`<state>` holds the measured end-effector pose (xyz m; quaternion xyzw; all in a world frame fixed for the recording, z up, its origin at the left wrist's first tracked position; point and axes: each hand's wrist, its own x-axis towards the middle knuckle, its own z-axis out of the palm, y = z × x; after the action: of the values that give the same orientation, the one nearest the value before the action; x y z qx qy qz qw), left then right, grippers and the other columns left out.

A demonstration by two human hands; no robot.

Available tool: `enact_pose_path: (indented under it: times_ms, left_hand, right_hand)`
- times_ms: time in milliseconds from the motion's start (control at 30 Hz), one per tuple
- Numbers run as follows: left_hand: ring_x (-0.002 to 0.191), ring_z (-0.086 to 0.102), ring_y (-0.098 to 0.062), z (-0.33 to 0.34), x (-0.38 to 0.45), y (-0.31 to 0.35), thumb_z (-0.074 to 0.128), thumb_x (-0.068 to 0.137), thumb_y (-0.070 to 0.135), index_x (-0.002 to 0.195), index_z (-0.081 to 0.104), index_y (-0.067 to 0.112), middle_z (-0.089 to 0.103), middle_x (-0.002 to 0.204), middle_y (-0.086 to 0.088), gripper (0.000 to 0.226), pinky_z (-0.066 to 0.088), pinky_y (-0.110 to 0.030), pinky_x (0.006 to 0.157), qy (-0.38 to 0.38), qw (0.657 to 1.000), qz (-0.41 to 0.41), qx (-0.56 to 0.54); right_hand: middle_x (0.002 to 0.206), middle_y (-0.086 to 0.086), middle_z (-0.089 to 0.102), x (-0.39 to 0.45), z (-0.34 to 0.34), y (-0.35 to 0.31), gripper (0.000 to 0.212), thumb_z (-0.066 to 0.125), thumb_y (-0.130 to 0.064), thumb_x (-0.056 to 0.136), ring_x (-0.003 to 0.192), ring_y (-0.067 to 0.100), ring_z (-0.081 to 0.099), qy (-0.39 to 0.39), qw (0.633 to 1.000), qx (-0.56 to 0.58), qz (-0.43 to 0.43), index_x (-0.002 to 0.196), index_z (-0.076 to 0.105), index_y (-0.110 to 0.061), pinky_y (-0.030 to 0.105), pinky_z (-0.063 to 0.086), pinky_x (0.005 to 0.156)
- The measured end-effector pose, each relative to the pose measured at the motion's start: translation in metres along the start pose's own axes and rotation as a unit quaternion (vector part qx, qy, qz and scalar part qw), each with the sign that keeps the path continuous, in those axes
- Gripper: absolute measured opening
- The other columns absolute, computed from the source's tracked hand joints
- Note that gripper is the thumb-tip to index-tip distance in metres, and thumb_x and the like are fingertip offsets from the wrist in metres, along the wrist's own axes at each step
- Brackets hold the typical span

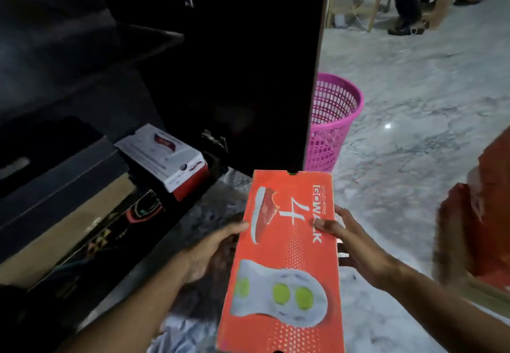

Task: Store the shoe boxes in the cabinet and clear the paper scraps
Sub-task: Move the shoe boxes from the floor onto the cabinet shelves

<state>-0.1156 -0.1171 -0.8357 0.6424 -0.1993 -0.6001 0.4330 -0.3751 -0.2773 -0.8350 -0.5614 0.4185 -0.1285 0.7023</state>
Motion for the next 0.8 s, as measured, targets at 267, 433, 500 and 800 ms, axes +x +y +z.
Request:
enact_pose_path:
  times_ms: [267, 433, 500, 800]
  left_hand:
    - [0.088, 0.076, -0.026, -0.066, -0.030, 0.024, 0.073, 0.072, 0.041, 0.098, 0.082, 0.013, 0.079, 0.100, -0.014, 0.039, 0.061, -0.035, 0.084, 0.145, 0.966, 0.132, -0.170]
    - [0.062, 0.072, -0.009, -0.085, -0.033, 0.057, 0.053, 0.099, 0.032, 0.081, 0.072, 0.014, 0.077, 0.069, 0.003, 0.032, 0.053, -0.032, 0.072, 0.282, 0.926, 0.162, -0.194]
    - [0.079, 0.076, -0.015, -0.093, -0.031, 0.066, 0.062, 0.086, 0.059, 0.094, 0.079, 0.021, 0.081, 0.088, 0.000, 0.042, 0.055, -0.034, 0.078, 0.316, 0.922, 0.118, -0.189]
    - [0.104, 0.064, -0.018, -0.116, 0.001, 0.084, 0.059, 0.087, 0.065, 0.124, 0.063, 0.025, 0.069, 0.119, 0.000, 0.055, 0.049, -0.032, 0.082, 0.374, 0.890, 0.114, -0.234]
  right_hand:
    - [0.128, -0.002, 0.073, 0.048, 0.087, -0.094, 0.079, 0.076, -0.068, 0.073, 0.114, 0.022, 0.074, -0.135, 0.988, -0.063, -0.031, 0.142, 0.047, -0.045, 0.054, 0.058, 0.099]
    - [0.133, -0.005, 0.068, 0.059, 0.108, -0.101, 0.088, 0.070, -0.083, 0.068, 0.114, 0.021, 0.073, -0.196, 0.968, -0.158, -0.009, 0.145, 0.038, -0.053, 0.047, 0.061, 0.086]
    - [0.126, -0.001, 0.073, 0.064, 0.112, -0.101, 0.079, 0.070, -0.080, 0.072, 0.112, 0.023, 0.074, -0.217, 0.958, -0.188, 0.004, 0.139, 0.048, -0.047, 0.049, 0.062, 0.087]
    - [0.081, 0.004, 0.076, 0.151, 0.169, -0.129, 0.043, 0.082, -0.036, 0.079, 0.082, 0.024, 0.073, -0.124, 0.991, -0.042, -0.017, 0.112, 0.073, -0.011, 0.045, 0.061, 0.094]
